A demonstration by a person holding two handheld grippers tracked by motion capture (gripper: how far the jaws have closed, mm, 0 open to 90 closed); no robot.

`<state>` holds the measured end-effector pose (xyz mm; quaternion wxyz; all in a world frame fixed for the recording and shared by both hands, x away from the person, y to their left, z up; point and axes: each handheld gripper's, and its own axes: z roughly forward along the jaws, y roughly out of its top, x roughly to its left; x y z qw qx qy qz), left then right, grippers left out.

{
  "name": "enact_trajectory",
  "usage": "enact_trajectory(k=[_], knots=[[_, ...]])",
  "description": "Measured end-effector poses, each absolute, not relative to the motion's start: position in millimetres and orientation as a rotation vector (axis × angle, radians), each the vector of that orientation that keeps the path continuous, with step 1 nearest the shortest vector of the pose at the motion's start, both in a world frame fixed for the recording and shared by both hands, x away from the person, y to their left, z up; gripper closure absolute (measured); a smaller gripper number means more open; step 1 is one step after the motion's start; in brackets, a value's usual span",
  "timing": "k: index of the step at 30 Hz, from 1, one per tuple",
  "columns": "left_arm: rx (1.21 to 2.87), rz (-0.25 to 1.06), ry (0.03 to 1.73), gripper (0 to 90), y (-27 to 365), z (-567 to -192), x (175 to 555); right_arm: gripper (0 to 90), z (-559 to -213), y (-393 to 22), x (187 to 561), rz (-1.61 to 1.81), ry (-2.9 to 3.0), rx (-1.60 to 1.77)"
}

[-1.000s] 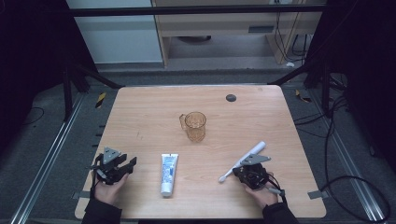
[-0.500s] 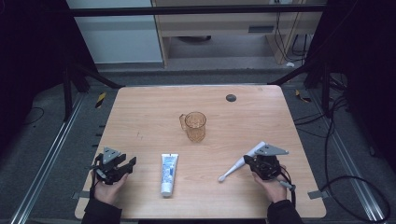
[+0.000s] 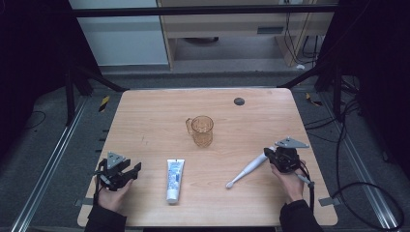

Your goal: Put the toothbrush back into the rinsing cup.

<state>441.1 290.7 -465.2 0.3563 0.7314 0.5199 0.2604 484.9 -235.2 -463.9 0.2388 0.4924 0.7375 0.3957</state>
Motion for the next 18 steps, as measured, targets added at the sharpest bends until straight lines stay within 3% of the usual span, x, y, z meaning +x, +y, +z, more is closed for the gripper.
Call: enact_trajectory(k=[18], knots=[[1.888,0.677,1.343,52.1,291,-465,442,90.0,-478,-245,524,0.995,1.995,1.41]])
